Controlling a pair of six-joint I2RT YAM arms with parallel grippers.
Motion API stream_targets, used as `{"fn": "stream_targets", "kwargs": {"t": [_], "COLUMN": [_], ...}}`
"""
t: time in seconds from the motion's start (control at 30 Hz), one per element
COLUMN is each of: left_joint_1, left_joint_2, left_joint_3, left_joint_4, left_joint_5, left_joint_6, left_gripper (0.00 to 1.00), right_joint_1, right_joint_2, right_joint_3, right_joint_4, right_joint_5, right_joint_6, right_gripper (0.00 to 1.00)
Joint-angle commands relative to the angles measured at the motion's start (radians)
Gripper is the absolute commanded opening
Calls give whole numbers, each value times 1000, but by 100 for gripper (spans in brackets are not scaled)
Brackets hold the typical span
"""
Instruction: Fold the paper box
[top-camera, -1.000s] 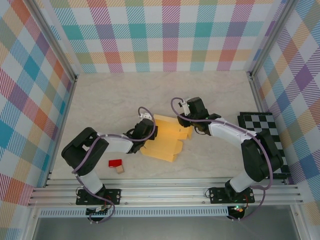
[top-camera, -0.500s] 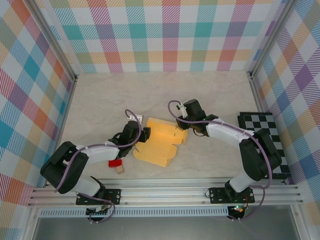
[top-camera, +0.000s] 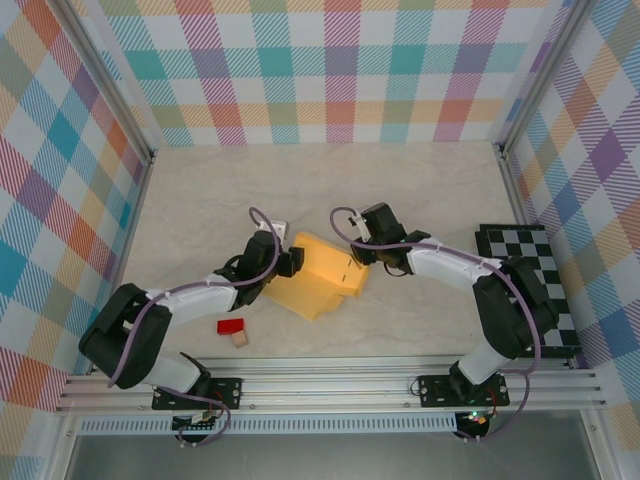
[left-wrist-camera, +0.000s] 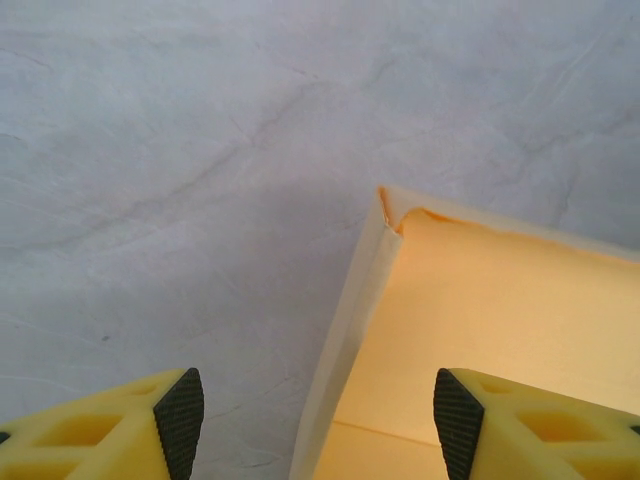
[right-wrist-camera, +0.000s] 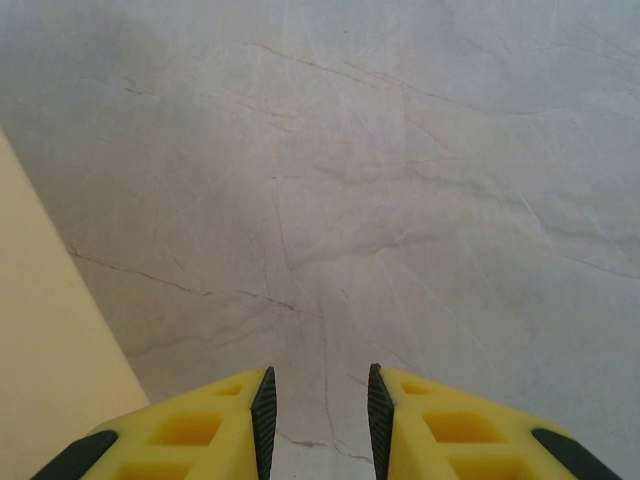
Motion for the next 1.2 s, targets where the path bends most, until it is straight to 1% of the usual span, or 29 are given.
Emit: {"fn": "stream_targets", "kwargs": {"t": [0.0, 0.17, 0.27, 0.4, 0.5, 0.57, 0.63, 0.77, 0.83, 0.9, 1.03, 1.17], "left_joint_1": [29, 32, 31, 30, 27, 20, 9, -23, -29, -33, -43, -45], "left_joint_2": [-32, 41, 98, 164, 218, 247, 269, 302, 326, 344, 332, 287], "left_joint_3": [12, -19, -16, 7, 51, 73, 92, 134, 160, 170, 150, 109], "left_joint_4": [-63, -27, -14, -24, -65, -76, -90, -159, -201, -211, -182, -114], "left_joint_5": [26, 60, 60, 31, -17, -58, -111, -269, -322, -340, -338, -312], "left_joint_6": [21, 2, -1, 1, -18, -28, -43, -92, -114, -118, -127, -127], "left_gripper": [64, 61, 58, 55, 45, 32, 22, 14, 12, 11, 11, 12], "right_joint_1": [14, 23, 28, 33, 36, 35, 35, 36, 36, 38, 35, 18], "right_joint_2": [17, 15, 8, -9, -17, -22, -25, -28, -30, -31, -53, -100], "right_joint_3": [38, 45, 45, 40, 41, 42, 42, 44, 46, 48, 54, 86], "right_joint_4": [-21, -20, -18, -15, -18, -18, -20, -23, -27, -27, -30, -51], "right_joint_5": [12, 13, 6, -3, -3, -2, 0, 7, 10, 12, 6, -37], "right_joint_6": [-14, -14, -17, -19, -17, -17, -15, -6, 2, 10, 27, 55], "right_gripper": [33, 33, 33, 33, 33, 33, 33, 33, 33, 33, 35, 38]}}
